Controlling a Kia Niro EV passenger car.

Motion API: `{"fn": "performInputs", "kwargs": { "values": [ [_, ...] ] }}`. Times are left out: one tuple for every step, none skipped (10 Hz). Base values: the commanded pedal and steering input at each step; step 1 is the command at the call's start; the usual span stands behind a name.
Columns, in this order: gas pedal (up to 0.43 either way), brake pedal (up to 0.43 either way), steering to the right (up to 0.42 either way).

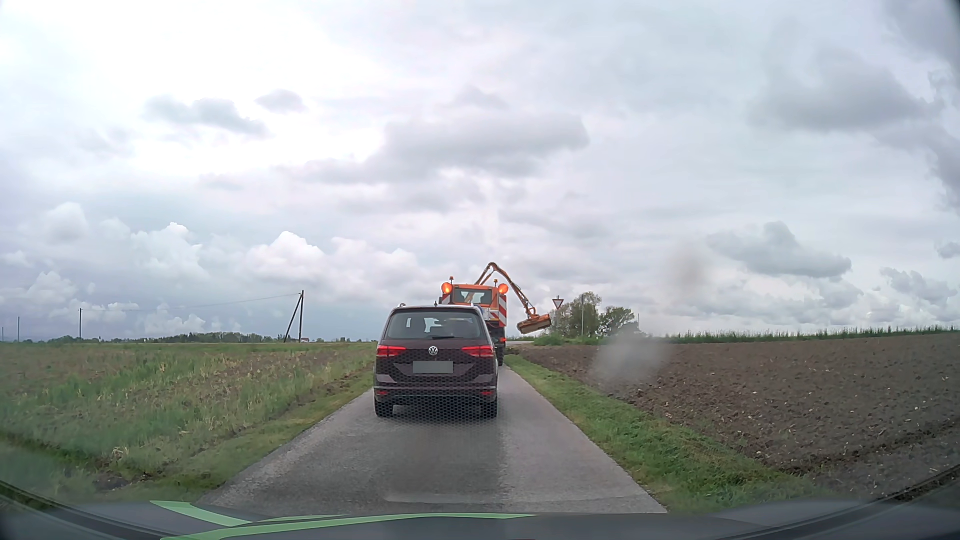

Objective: Follow the waypoints while adhering to traffic rules and regulations

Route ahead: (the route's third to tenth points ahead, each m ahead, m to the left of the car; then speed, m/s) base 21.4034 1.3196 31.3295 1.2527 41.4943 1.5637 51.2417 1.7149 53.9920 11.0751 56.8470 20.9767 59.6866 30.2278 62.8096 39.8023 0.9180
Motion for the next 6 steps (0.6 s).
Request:
{"fn": "performInputs", "kwargs": {
  "values": [
    [0.000,0.000,0.001],
    [0.000,0.000,0.001],
    [0.000,0.000,0.001],
    [0.000,0.000,0.001],
    [0.000,0.000,0.001],
    [0.000,0.000,0.001]
  ]
}}
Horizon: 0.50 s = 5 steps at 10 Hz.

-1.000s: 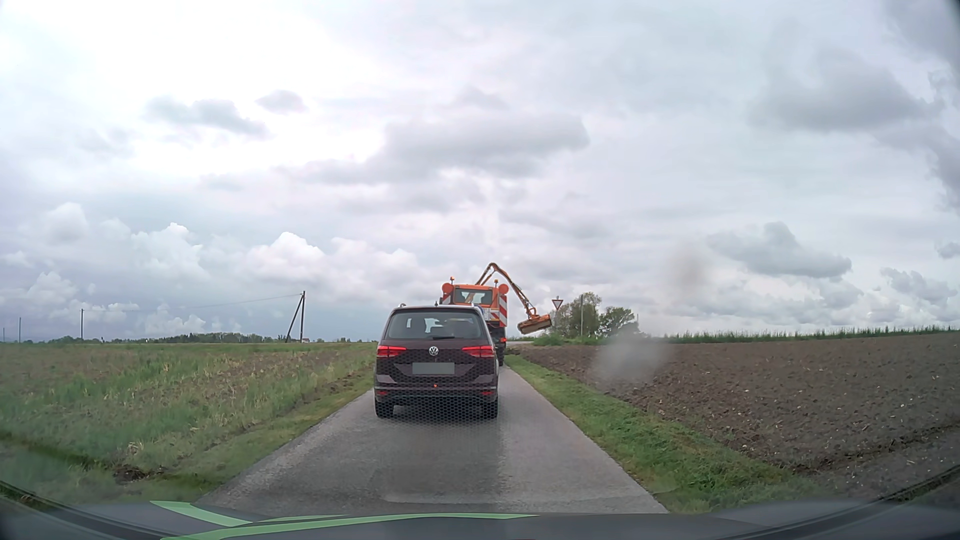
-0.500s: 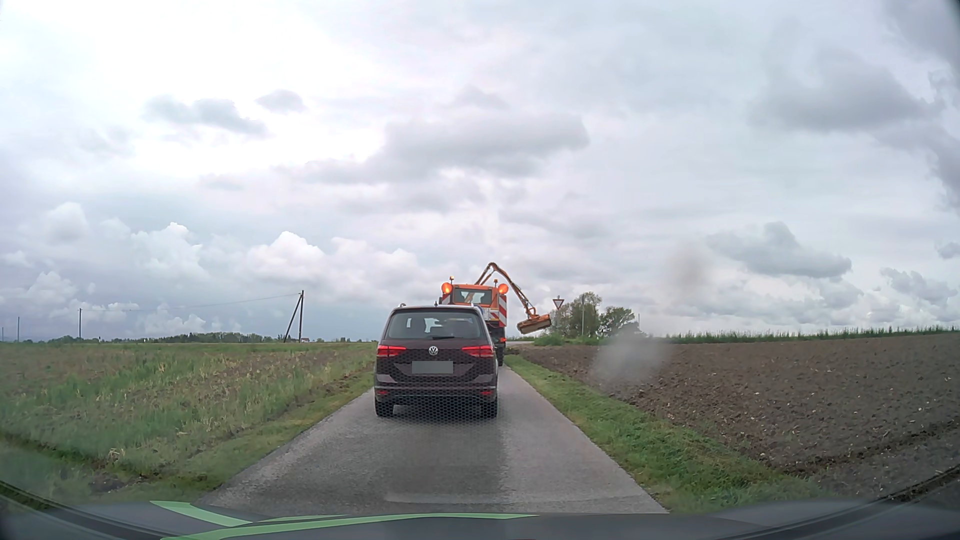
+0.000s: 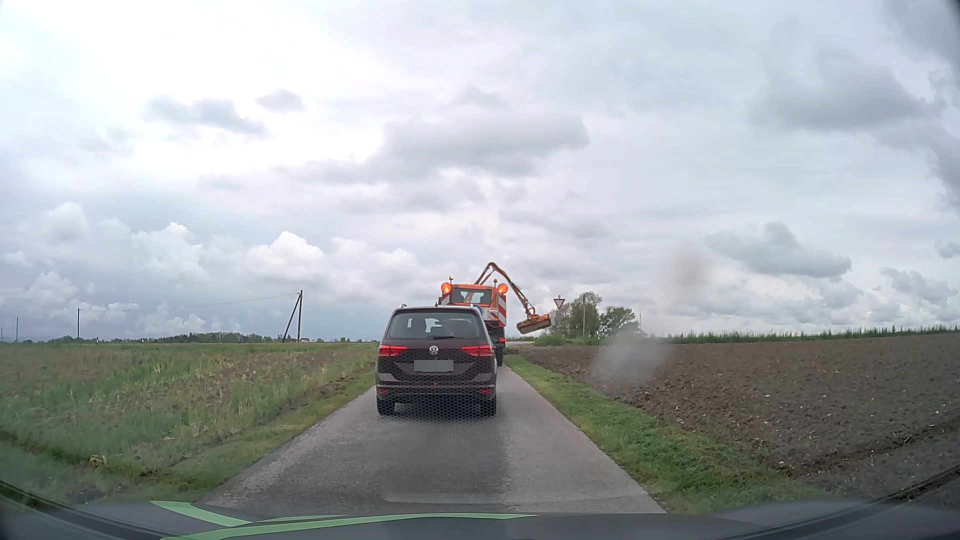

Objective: Follow the waypoints while adhering to traffic rules and regulations

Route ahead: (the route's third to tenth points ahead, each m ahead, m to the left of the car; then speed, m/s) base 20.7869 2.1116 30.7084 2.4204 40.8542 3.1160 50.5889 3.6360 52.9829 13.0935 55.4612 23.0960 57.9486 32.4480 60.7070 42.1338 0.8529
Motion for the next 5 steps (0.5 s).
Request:
{"fn": "performInputs", "kwargs": {
  "values": [
    [0.000,0.000,0.001],
    [0.039,0.000,0.000],
    [0.059,0.000,-0.001],
    [0.087,0.000,-0.001],
    [0.098,0.000,-0.002]
  ]
}}
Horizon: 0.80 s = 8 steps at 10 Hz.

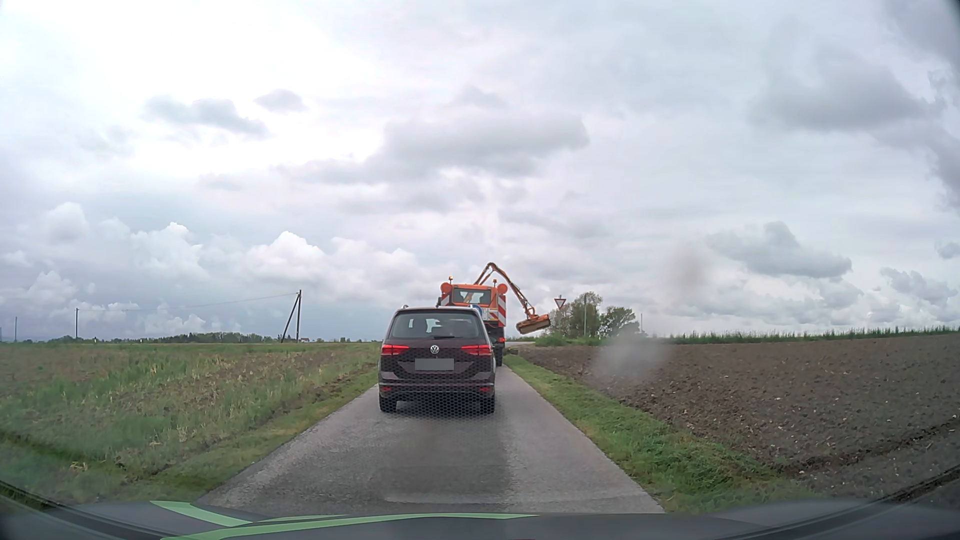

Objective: Follow the waypoints while adhering to traffic rules and regulations

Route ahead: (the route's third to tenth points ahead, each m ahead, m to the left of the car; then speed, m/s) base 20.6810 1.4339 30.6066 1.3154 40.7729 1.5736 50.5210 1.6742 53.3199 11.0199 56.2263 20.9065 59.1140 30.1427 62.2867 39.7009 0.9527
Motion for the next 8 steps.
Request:
{"fn": "performInputs", "kwargs": {
  "values": [
    [0.110,0.000,-0.002],
    [0.118,0.000,-0.003],
    [0.118,0.000,-0.004],
    [0.130,0.000,-0.004],
    [0.130,0.000,-0.005],
    [0.130,0.000,-0.005],
    [0.130,0.000,-0.004],
    [0.130,0.000,-0.004]
  ]
}}
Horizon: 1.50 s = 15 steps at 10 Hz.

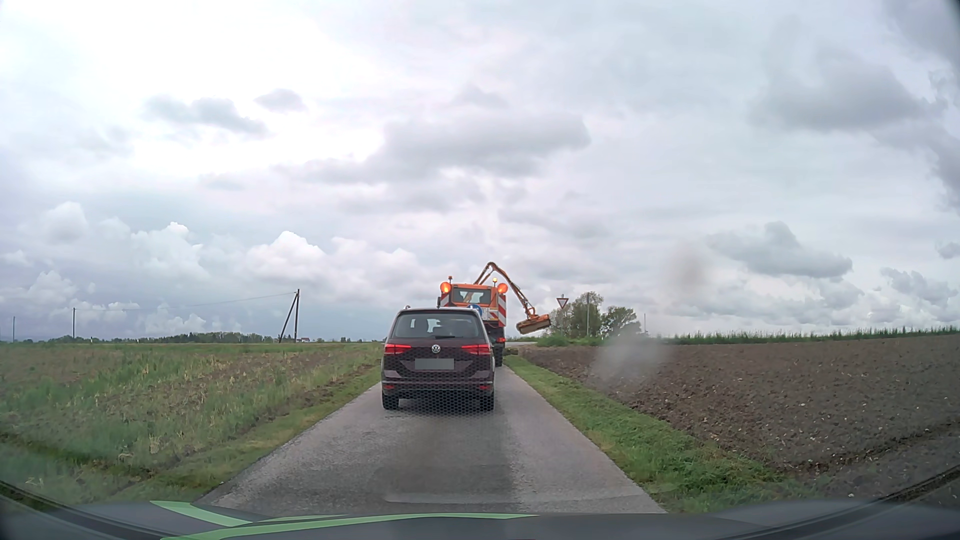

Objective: Follow the waypoints while adhering to traffic rules and regulations

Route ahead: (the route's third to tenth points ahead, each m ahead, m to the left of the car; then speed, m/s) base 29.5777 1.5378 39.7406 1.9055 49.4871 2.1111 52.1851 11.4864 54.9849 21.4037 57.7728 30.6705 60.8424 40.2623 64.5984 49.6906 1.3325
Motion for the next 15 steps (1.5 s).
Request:
{"fn": "performInputs", "kwargs": {
  "values": [
    [0.130,0.000,-0.005],
    [0.130,0.000,-0.004],
    [0.138,0.000,-0.005],
    [0.138,0.000,-0.005],
    [0.138,0.000,-0.005],
    [0.138,0.000,-0.005],
    [0.138,0.000,-0.005],
    [0.130,0.000,-0.004],
    [0.118,0.000,-0.005],
    [0.098,0.000,-0.005],
    [0.079,0.000,-0.004],
    [0.039,0.000,-0.005],
    [0.020,0.000,-0.004],
    [0.008,0.000,-0.005],
    [0.000,0.000,-0.005]
  ]
}}
